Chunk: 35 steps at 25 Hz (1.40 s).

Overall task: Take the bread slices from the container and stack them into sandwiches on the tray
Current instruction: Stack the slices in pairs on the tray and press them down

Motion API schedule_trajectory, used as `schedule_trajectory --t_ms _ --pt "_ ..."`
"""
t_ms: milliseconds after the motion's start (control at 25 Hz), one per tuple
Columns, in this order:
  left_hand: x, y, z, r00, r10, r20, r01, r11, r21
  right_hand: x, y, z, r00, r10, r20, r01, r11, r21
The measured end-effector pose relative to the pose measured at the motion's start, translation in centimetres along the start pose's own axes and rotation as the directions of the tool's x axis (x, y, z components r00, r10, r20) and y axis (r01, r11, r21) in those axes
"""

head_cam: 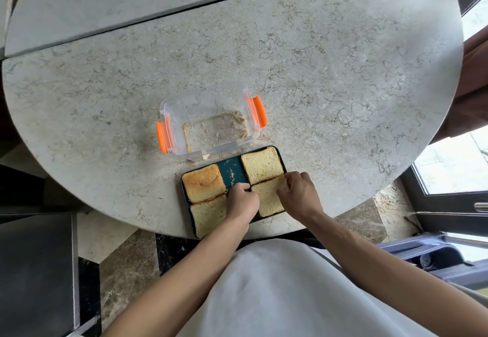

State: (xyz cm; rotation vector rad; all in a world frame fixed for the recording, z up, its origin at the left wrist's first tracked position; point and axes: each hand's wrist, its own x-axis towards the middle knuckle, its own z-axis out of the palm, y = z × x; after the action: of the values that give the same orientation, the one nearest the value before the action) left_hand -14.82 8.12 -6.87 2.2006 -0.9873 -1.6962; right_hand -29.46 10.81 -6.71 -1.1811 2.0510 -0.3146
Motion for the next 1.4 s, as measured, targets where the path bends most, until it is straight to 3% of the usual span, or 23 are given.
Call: schedule_trajectory --t_ms 400,840,1080,1280,1400 --pt "0.5 -0.1 -0.9 0.998 -0.024 0.059 0.028 0.997 -0.072 0.4 0.1 -0.2 0.999 -0.032 0.013 0.032 0.999 -0.042" --pt "-0.4 -1.5 -0.1 0.997 -0.043 0.057 0.044 0.999 -0.024 0.1 0.8 0.1 0.999 -0.016 0.027 0.018 0.997 -0.073" --pt "-0.1 -1.4 -0.3 0.994 -0.060 0.088 0.070 0.991 -0.116 0.3 0.7 0.2 0.999 -0.043 0.021 0.044 0.998 -0.054" --pt "0.0 -1.3 -1.0 0.999 0.043 -0.012 -0.044 0.998 -0.046 0.4 -0.4 0.7 0.992 -0.128 0.021 0.129 0.985 -0.110" --pt "0.0 -0.2 -0.9 0.994 0.106 0.008 -0.106 0.994 -0.030 0.6 -1.2 1.1 0.982 -0.181 0.060 0.189 0.968 -0.166"
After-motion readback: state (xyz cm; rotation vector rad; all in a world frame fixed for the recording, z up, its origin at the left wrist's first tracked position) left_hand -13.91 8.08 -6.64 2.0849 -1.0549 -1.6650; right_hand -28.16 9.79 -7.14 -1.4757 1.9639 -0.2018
